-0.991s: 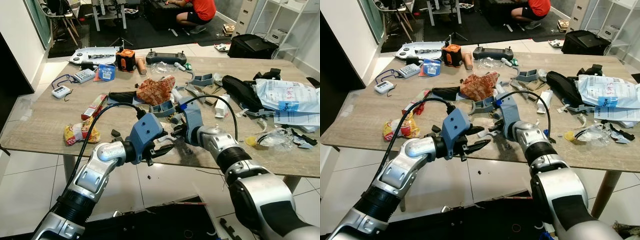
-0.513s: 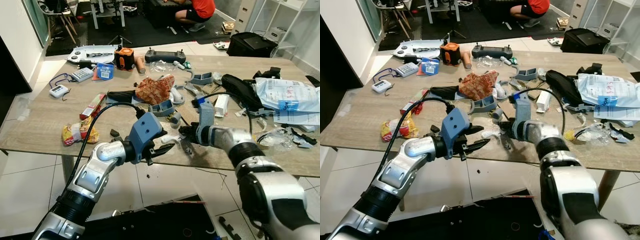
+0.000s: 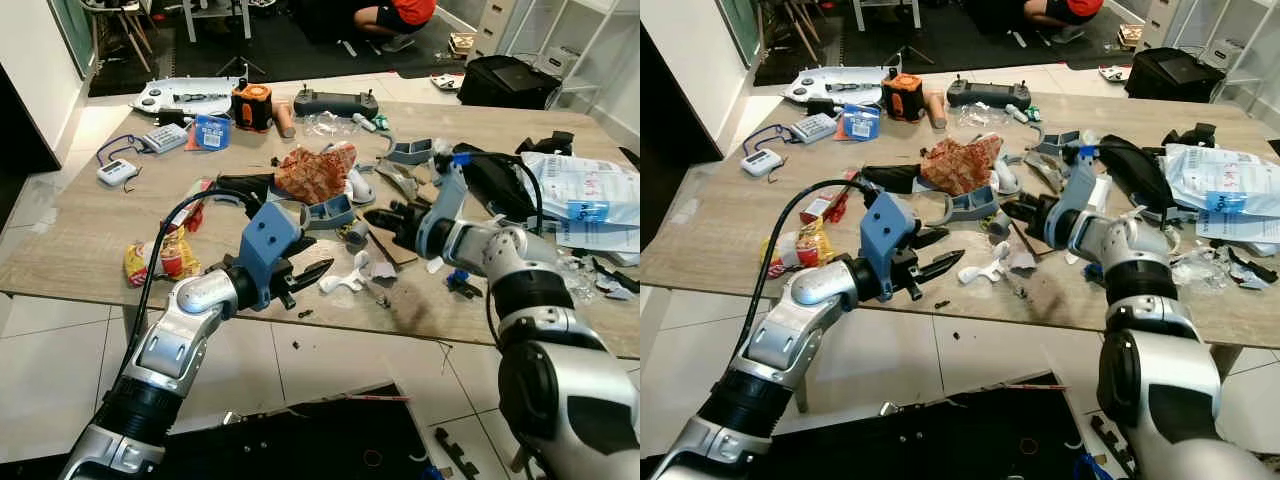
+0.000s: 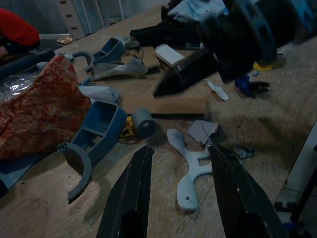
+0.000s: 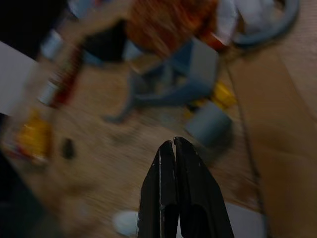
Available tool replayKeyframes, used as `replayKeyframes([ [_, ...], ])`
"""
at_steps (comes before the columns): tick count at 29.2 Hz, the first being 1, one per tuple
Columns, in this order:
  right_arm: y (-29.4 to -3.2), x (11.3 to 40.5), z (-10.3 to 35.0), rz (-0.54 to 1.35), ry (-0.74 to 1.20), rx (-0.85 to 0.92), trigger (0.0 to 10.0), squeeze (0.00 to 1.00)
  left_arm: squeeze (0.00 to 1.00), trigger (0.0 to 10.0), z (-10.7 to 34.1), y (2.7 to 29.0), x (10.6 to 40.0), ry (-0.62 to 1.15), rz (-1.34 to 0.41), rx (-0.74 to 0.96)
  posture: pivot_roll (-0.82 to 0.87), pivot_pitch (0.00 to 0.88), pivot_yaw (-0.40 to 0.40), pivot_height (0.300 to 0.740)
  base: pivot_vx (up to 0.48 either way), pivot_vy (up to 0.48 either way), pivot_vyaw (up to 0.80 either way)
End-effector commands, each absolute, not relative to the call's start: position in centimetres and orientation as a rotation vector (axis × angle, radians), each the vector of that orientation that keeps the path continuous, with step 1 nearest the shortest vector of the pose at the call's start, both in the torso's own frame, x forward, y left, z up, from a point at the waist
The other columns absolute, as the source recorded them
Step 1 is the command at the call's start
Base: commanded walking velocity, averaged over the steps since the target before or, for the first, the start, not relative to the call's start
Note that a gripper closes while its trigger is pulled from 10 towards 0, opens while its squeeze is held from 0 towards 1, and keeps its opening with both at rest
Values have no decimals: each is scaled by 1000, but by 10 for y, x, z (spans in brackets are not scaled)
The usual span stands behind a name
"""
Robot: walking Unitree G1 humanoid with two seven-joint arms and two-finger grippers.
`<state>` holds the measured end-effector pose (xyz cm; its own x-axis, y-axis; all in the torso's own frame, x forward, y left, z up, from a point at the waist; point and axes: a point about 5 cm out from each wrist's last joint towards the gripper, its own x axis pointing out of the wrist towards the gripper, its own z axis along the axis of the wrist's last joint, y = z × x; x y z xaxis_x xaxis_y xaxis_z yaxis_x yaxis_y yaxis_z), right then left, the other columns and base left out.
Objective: Picking trash to rubbish bin
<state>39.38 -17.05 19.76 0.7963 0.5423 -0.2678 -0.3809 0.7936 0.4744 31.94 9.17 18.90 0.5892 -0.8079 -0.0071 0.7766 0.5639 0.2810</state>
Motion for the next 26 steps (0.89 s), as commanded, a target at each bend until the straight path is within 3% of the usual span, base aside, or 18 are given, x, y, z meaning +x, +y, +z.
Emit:
replayKeyframes([
  [1,-171,393,193,489,416,276,10000,8,0,10000,188,82,319,-124,-965,267,38,128,-8,740,0,0,0],
  [2,-169,393,191,489,423,238,10000,8,0,10000,188,80,319,-125,-973,270,38,128,-8,740,0,0,0],
  [3,-166,393,187,486,438,177,10000,902,0,10000,188,78,319,-125,-983,273,33,130,-6,740,0,0,0],
  [4,-166,393,187,486,438,177,10000,902,0,10000,188,78,319,-125,-983,273,33,130,-6,740,0,0,0],
  [5,-164,393,184,486,451,116,10000,1000,0,10000,189,77,320,-126,-990,277,35,131,-5,740,0,0,0],
  [17,-123,395,182,667,500,-297,10000,1000,0,10000,184,81,324,-102,-977,300,44,100,-13,740,0,0,0],
  [26,-120,398,181,705,512,-466,10000,1000,0,10000,184,80,325,-102,-978,311,44,85,-25,740,0,0,0],
])
